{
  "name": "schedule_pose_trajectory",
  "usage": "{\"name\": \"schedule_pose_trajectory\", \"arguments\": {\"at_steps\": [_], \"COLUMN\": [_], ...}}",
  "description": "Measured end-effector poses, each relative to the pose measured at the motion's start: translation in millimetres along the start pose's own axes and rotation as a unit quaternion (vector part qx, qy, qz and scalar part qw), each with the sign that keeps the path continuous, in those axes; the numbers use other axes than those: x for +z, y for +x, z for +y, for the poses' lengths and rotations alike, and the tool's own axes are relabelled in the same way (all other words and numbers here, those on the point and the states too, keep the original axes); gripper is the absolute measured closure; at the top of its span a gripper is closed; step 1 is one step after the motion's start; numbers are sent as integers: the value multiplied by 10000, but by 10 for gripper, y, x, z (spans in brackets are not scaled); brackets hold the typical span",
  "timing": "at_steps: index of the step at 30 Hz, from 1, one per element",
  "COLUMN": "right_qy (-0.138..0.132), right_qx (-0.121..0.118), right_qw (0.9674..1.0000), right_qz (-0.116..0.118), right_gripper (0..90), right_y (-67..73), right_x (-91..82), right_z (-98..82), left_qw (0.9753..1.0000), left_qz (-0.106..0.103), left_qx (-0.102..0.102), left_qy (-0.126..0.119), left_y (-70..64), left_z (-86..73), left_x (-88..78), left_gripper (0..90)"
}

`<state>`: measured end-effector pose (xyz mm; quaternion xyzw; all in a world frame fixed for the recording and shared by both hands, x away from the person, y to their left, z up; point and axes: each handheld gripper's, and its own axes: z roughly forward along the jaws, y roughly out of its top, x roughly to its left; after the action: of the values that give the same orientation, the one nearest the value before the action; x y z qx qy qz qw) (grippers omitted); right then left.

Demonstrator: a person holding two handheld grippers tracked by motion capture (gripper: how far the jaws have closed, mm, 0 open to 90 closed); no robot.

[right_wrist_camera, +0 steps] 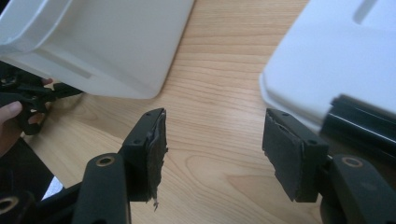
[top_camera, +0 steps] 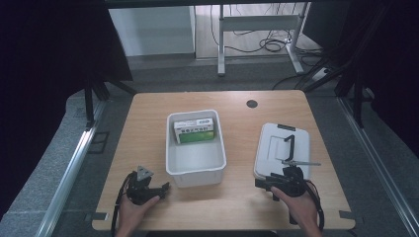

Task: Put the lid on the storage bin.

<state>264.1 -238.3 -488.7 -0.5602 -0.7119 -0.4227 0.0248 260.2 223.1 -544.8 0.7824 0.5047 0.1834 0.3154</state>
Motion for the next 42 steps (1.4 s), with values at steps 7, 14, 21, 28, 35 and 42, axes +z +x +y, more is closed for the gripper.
{"name": "schedule_pose_trajectory", "arguments": {"at_steps": [7,14,21,28,35,42], "right_qy": [64,-116,-153,-247,-177,-277], "right_qx": [-122,-47,78,7,-76,-163], "right_qw": [9998,9998,9995,9996,9997,9993], "right_qz": [-109,-176,-278,-108,-139,-174], "right_gripper": [399,399,399,399,400,400], "right_y": [88,125,76,119,122,150], "right_x": [61,19,-47,-171,-217,-277], "right_z": [49,114,115,204,263,340], "left_qw": [10000,10000,10000,10000,10000,10000], "left_qz": [-35,-51,-43,-31,-31,-33], "left_qx": [36,56,43,33,35,37], "left_qy": [2,2,-3,-2,-2,-2], "left_y": [1,7,4,3,3,3], "left_z": [-2,-5,-1,1,1,0], "left_x": [-3,-6,-2,1,1,-1], "left_gripper": [113,117,117,116,116,118]}}
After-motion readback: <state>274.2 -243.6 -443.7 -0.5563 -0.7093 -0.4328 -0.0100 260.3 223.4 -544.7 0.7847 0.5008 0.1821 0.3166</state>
